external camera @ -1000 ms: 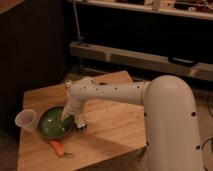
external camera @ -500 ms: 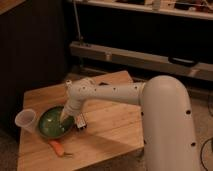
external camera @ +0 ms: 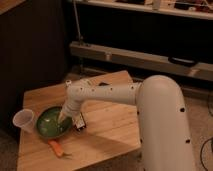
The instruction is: Drag the ceramic bowl in a circle
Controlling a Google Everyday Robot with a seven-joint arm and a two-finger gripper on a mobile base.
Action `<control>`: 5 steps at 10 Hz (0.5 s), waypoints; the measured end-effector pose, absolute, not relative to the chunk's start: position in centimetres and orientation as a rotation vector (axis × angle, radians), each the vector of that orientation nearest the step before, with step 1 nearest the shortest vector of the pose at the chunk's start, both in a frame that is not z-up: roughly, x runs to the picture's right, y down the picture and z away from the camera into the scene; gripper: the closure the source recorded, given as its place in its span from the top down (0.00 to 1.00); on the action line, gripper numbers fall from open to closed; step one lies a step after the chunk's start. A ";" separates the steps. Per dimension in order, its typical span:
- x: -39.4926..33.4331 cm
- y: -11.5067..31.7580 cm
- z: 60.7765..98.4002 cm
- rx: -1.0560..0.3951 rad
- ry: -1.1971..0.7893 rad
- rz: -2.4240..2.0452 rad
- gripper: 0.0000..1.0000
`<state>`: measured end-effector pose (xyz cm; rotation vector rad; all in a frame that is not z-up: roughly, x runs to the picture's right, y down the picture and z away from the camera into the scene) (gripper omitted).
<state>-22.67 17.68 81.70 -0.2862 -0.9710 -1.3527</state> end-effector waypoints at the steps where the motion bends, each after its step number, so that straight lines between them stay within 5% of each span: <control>1: -22.8 17.7 81.8 -0.292 -0.968 -1.344 0.51; 5: -22.9 17.8 82.6 -0.349 -0.910 -1.328 0.16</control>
